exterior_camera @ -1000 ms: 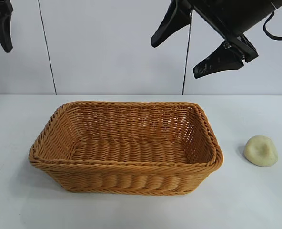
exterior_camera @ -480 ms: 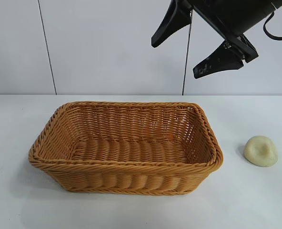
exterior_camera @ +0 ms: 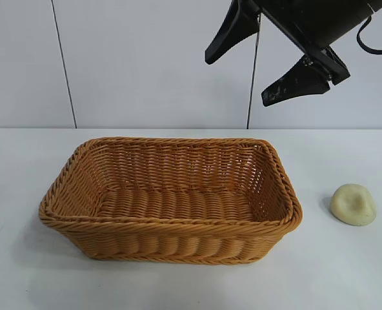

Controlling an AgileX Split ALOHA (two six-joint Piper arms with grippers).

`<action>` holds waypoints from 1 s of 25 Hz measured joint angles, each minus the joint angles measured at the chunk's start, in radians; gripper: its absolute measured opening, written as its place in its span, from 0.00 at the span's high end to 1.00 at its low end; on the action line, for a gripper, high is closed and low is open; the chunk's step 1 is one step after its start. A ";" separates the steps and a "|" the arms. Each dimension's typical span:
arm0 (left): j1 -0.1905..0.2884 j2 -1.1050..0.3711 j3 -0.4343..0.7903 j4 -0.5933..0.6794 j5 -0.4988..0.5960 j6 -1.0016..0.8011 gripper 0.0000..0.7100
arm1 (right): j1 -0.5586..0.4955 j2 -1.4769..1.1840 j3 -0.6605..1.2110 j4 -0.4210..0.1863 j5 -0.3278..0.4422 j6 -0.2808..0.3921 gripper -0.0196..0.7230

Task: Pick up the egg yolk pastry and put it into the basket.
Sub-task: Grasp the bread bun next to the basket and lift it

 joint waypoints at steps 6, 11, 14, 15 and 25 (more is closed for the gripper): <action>0.000 -0.223 0.065 0.001 -0.039 0.000 0.02 | 0.000 0.000 0.000 0.000 0.000 0.000 0.04; 0.000 -0.360 0.065 0.001 -0.043 0.000 0.02 | 0.000 0.000 0.000 0.000 0.000 0.000 0.04; 0.000 -0.453 0.065 0.001 -0.043 0.000 0.02 | 0.000 0.000 0.000 0.000 0.001 0.000 0.04; 0.000 -0.489 0.065 0.001 -0.043 0.000 0.02 | 0.000 0.000 0.000 0.000 0.002 0.000 0.04; 0.000 -0.746 0.066 0.001 -0.043 0.000 0.02 | 0.000 0.000 0.000 -0.101 0.035 0.009 0.04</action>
